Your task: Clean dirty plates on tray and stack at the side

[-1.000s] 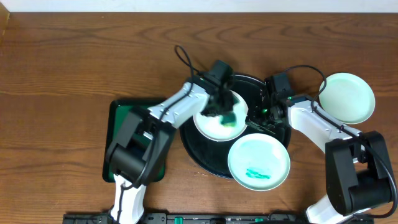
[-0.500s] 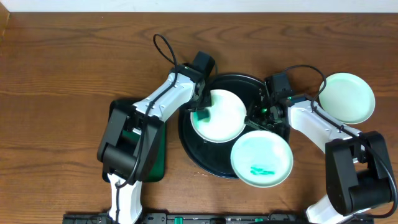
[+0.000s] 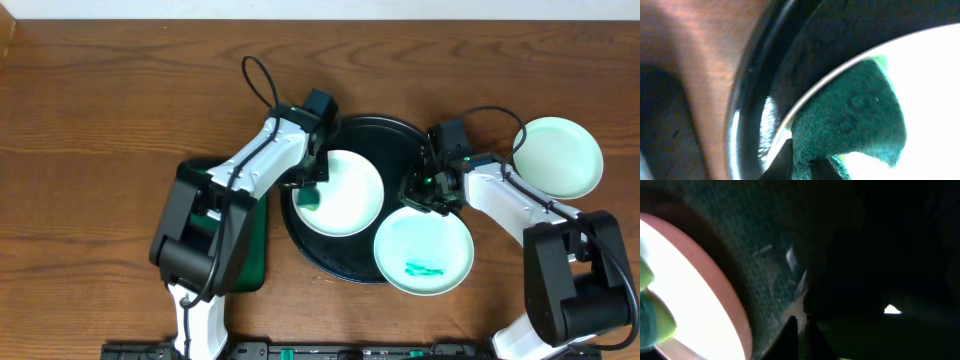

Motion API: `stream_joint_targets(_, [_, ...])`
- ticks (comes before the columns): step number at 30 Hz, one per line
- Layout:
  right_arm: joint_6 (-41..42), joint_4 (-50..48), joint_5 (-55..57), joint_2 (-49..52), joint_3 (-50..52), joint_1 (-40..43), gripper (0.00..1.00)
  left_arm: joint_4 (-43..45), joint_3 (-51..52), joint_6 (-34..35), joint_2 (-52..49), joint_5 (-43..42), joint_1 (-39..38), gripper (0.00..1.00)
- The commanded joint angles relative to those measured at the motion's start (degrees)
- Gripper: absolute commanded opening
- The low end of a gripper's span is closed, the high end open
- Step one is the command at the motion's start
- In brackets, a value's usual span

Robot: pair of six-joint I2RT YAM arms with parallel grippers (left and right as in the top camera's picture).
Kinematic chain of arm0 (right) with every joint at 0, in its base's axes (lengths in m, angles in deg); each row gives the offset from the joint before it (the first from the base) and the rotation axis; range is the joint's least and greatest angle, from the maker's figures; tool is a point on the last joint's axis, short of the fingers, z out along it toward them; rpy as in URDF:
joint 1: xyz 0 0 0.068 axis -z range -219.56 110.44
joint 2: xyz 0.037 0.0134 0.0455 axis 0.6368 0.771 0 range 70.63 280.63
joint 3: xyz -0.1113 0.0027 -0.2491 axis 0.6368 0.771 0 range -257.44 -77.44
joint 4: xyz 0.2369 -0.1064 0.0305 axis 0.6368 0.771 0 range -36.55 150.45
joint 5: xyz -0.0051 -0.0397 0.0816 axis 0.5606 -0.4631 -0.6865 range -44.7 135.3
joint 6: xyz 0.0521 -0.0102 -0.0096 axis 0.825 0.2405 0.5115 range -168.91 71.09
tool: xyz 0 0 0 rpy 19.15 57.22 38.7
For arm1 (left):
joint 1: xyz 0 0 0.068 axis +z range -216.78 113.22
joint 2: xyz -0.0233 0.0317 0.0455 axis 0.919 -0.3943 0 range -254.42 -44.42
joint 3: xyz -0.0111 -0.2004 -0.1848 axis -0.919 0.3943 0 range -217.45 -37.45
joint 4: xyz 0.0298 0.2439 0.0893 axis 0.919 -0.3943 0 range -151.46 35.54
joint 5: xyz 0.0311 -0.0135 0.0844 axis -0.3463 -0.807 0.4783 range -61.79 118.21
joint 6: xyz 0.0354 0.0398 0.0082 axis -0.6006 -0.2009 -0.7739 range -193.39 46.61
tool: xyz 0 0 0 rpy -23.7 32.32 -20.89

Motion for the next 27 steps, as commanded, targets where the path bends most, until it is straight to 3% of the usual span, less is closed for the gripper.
stream_joint_targets(1, [-1.16, -1.57, 1.11, 0.39, 0.44, 0.24, 0.47, -1.31, 1.14, -1.09, 4.28, 3.06, 1.18, 0.07])
stream_joint_targets(2, [-1.60, -2.58, 0.48, 0.39, 0.44, 0.24, 0.68, -1.57, 1.11, -1.09, 5.01, 3.04, 1.18, 0.07])
stream_joint_targets(3, [-2.29, -3.76, -0.57, 0.39, 0.44, 0.24, 0.75, -1.90, 1.14, -1.09, 5.46, 3.04, 1.18, 0.07])
stream_joint_targets(9, [-3.85, -8.33, -5.53, 0.39, 0.44, 0.07, 0.78, -2.71, 1.14, -0.79, 5.68, 2.84, 1.09, 0.07])
stream_joint_targets(15, [-5.35, -10.56, -5.22, 0.81, 0.44, -2.89, 0.64, -1.88, 1.14, -0.61, 5.68, 2.58, 0.96, 0.07])
stream_joint_targets(22, [-3.06, -14.36, -3.67, 1.14, 0.44, -8.70, 0.64, -0.33, 1.14, -0.17, 5.68, 1.53, 0.96, 0.07])
stream_joint_targets(27, [0.17, -13.31, -1.11, 1.20, 0.68, -11.28, 0.44, -0.31, 1.14, -0.17, 5.68, 1.55, 0.96, 0.08])
